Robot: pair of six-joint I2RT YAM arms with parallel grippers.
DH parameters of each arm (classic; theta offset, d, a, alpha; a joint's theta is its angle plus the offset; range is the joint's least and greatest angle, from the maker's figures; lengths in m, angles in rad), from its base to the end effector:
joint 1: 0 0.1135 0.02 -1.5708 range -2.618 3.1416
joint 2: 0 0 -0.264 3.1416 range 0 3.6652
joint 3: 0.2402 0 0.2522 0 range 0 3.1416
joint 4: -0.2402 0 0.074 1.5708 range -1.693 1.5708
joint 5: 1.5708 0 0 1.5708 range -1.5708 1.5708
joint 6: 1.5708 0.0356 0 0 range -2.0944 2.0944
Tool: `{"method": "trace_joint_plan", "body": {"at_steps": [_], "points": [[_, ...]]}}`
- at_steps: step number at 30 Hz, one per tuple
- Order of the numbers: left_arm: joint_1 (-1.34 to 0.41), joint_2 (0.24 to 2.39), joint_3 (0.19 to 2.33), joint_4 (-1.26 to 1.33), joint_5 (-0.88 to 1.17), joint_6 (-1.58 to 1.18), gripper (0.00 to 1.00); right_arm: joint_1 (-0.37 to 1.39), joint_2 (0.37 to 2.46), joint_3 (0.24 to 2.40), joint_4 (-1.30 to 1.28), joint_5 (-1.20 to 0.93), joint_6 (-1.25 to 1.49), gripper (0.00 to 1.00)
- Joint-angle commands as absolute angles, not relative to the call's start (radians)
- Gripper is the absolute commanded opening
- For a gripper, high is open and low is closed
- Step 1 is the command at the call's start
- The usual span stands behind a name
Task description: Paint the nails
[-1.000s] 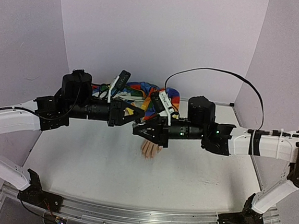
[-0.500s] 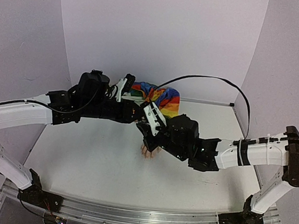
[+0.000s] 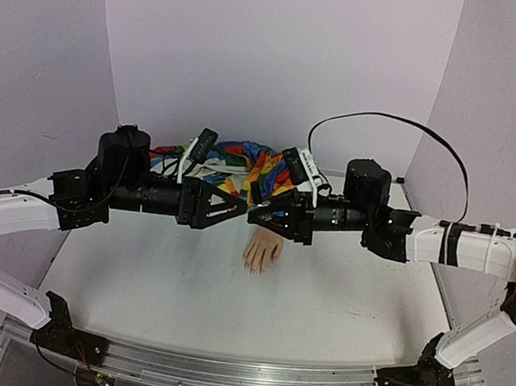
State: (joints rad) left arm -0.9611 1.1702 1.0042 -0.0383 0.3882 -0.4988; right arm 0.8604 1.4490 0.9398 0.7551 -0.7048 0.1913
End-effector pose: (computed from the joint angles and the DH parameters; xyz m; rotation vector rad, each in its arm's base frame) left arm 0.1454 -0.2318 0.3536 0.7543 1.8359 -1.3510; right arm 0.1972 0.2646 0.3331 -1.0645 1.0867 1.3231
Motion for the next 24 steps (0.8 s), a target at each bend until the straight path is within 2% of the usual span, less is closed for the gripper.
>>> {"method": "trace_joint_plan", "body": {"at_steps": [1,13,19,24], "points": [[-0.959,1.174,1.002,0.111,0.489,-0.512,0.77,0.862,1.477,1.032,0.848,-1.009,0.314,0.00],[-0.959,1.244,1.047,0.175,0.557,-0.532,0.50,0.861,1.525,1.034,0.932,-1.046,0.373,0.00],[-0.959,1.265,1.061,0.186,0.552,-0.522,0.30,0.862,1.547,1.037,0.933,-1.045,0.365,0.00],[-0.959,1.265,1.060,0.186,0.533,-0.513,0.18,0.861,1.550,1.022,0.929,-1.011,0.342,0.00]]}}
